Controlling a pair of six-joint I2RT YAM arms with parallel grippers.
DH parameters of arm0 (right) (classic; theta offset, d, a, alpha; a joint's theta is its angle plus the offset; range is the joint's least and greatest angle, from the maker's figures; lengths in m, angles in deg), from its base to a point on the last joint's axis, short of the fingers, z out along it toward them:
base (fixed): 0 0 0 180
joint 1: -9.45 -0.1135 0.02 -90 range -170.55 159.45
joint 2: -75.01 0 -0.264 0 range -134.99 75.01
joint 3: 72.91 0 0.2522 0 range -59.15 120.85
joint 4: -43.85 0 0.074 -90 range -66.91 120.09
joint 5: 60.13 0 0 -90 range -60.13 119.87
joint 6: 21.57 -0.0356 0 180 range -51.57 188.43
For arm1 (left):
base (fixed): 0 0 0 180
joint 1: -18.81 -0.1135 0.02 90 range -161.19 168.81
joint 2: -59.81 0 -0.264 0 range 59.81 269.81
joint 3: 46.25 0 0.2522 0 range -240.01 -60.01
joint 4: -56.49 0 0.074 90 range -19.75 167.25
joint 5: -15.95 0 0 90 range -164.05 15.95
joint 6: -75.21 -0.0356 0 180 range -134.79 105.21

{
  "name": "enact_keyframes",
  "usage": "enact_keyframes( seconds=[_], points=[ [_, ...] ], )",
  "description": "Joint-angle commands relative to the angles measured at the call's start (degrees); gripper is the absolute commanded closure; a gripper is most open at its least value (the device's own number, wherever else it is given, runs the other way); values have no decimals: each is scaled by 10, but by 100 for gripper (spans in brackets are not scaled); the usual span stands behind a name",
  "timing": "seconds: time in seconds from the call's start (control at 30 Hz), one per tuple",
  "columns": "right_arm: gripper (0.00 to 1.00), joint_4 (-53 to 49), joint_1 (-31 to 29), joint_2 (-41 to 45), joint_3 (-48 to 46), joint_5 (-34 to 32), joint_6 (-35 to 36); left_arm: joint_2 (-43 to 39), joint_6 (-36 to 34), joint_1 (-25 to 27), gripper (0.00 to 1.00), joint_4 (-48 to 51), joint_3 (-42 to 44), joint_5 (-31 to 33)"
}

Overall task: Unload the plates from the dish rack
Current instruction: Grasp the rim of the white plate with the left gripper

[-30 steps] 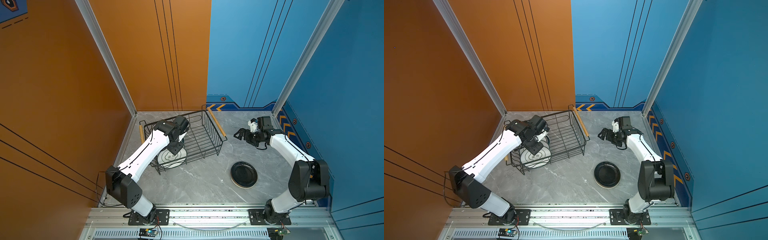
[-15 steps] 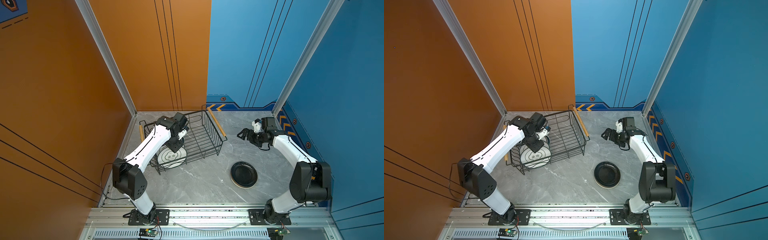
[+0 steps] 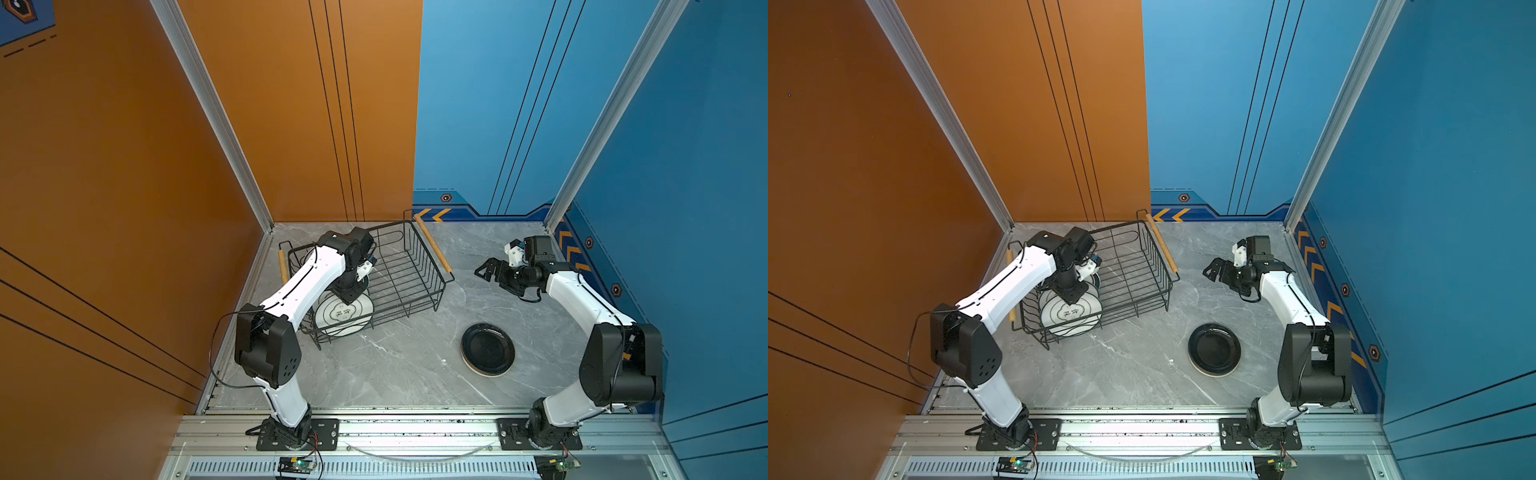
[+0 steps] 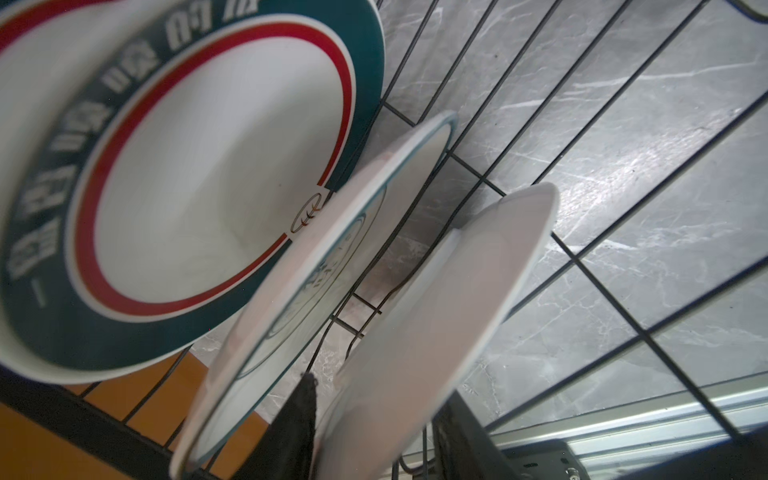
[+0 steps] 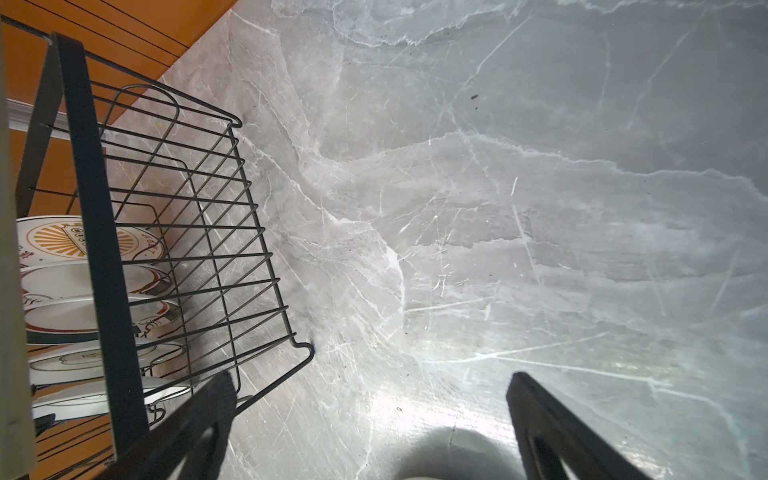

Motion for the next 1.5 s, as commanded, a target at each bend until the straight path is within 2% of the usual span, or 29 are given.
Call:
enact_keyframes(
  seconds=[0.0,0.13,0.43,0.67,0.9,1.1,1.23,1.47],
  points=[
    [0,9,6,9,-7,10,2,-14,9,-4,56,16,15,-16],
    [0,11,7,9,-9,11,0,-26,17,-5,57,15,33,-21],
    [0,14,12,17,-13,13,-7,-34,26,-4,66,17,67,-11],
    [0,14,14,25,-16,13,-10,-35,29,-4,81,18,72,16],
    [0,16,16,28,-19,16,-13,-32,29,-6,83,19,75,26],
    [0,17,18,29,-20,16,-14,-26,31,-10,86,20,56,3],
    [0,18,21,31,-21,20,-15,-22,23,-10,94,23,53,16],
    [0,23,23,29,-23,25,-19,-35,21,-10,99,24,45,12]
  ],
)
